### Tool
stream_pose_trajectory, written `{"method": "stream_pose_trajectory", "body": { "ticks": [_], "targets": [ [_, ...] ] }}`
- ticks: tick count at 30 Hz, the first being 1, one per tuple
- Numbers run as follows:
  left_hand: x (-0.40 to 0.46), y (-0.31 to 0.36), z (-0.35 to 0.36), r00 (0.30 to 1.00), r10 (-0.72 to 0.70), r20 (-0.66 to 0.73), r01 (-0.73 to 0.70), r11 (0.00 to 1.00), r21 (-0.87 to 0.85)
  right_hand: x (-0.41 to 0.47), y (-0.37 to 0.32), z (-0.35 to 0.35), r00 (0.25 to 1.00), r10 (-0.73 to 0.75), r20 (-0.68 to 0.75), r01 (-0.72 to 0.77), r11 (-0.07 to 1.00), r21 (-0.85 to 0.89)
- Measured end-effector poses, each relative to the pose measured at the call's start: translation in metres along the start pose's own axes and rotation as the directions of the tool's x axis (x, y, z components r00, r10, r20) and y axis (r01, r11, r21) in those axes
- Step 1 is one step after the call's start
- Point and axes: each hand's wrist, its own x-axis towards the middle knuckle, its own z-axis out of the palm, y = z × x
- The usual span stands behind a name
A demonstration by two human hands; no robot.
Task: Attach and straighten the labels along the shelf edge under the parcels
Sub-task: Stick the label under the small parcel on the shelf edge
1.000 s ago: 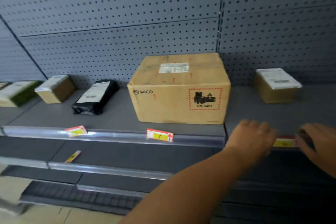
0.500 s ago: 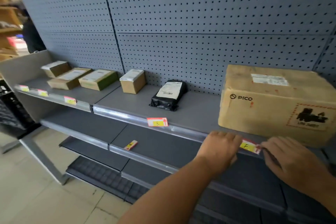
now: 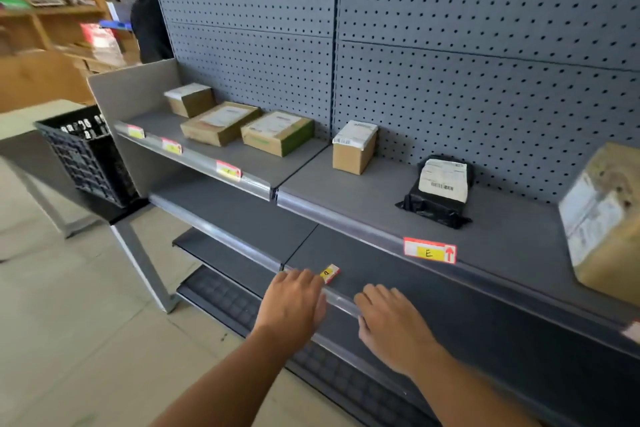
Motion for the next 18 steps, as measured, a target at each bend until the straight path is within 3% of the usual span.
{"method": "stream_pose_trajectory", "body": {
  "ticks": [4, 8, 13, 18],
  "targets": [
    [0.003, -0.038, 0.019, 0.993, -0.113, 0.018, 0.114, 0.993, -0.028, 0.043, -0.01, 0.022, 0.997, 0.01, 0.073, -0.012, 1.0, 0.028],
    [0.018, -0.054, 0.04, 0.987, -0.14, 0.08, 0.141, 0.99, -0.01, 0.08, 0.0, 0.057, 0.99, 0.032, 0.137, -0.044, 0.995, 0.085],
    [0.056, -0.07, 0.089, 0.971, -0.171, 0.169, 0.177, 0.984, -0.021, 0.129, 0.013, 0.115, 0.962, 0.201, 0.183, -0.242, 0.941, 0.237],
    [0.082, -0.071, 0.152, 0.94, -0.177, 0.291, 0.211, 0.973, -0.089, 0.145, 0.016, 0.173, 0.867, 0.453, 0.206, -0.498, 0.797, 0.343]
  ]
}}
